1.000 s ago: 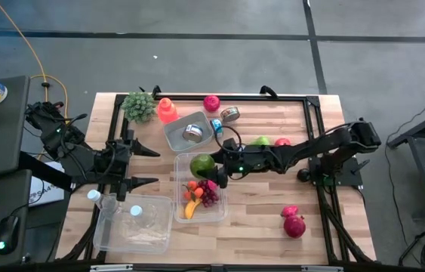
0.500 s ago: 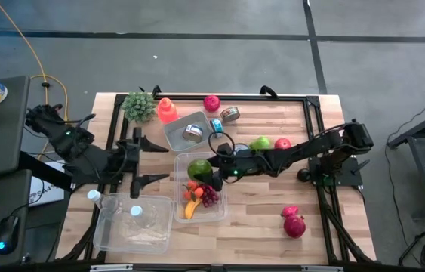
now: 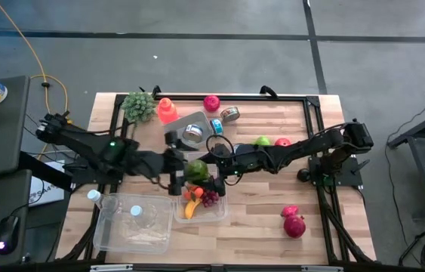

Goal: Pick & Place Food Item
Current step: Put the green apple into the right transparent bin, then put the orange tumbler into the left transparent bin

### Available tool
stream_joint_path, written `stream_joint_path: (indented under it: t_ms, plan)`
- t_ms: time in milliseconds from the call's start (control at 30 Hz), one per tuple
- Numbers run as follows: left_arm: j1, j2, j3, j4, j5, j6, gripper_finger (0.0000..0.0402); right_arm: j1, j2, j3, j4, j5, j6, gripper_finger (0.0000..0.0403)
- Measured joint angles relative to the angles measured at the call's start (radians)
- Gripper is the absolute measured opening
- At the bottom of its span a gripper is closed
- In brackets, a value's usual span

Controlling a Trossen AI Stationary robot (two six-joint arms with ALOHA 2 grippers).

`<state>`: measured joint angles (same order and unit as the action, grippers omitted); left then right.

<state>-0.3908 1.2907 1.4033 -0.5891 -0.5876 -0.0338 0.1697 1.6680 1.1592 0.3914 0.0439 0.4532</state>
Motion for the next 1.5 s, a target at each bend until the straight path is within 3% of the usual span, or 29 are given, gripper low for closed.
stream_joint_path:
  t_ms: [167, 433, 667, 1133, 1367, 1500]
  plan:
    - [0.011, 0.035, 0.000, -0.030, 0.086, -0.066, 0.0327, 0.005, -0.001, 0.003, -0.025, 0.007, -0.059, 0.0400]
    - [0.015, 0.031, 0.000, -0.073, 0.121, -0.172, 0.0327, 0.024, -0.010, 0.003, -0.025, 0.022, -0.134, 0.0400]
    - [0.039, 0.029, 0.001, -0.130, 0.216, -0.271, 0.0327, 0.052, -0.034, 0.003, -0.021, 0.121, -0.243, 0.0400]
    - [0.045, 0.025, -0.001, -0.175, 0.305, -0.306, 0.0327, 0.093, -0.063, 0.006, -0.032, 0.238, -0.269, 0.0400]
    - [0.057, -0.122, 0.002, -0.174, 0.350, -0.254, 0.0327, 0.130, -0.075, 0.006, -0.040, 0.299, -0.266, 0.0400]
    - [0.107, -0.260, 0.003, -0.194, 0.317, -0.183, 0.0327, 0.142, -0.075, 0.006, -0.047, 0.306, -0.261, 0.0400]
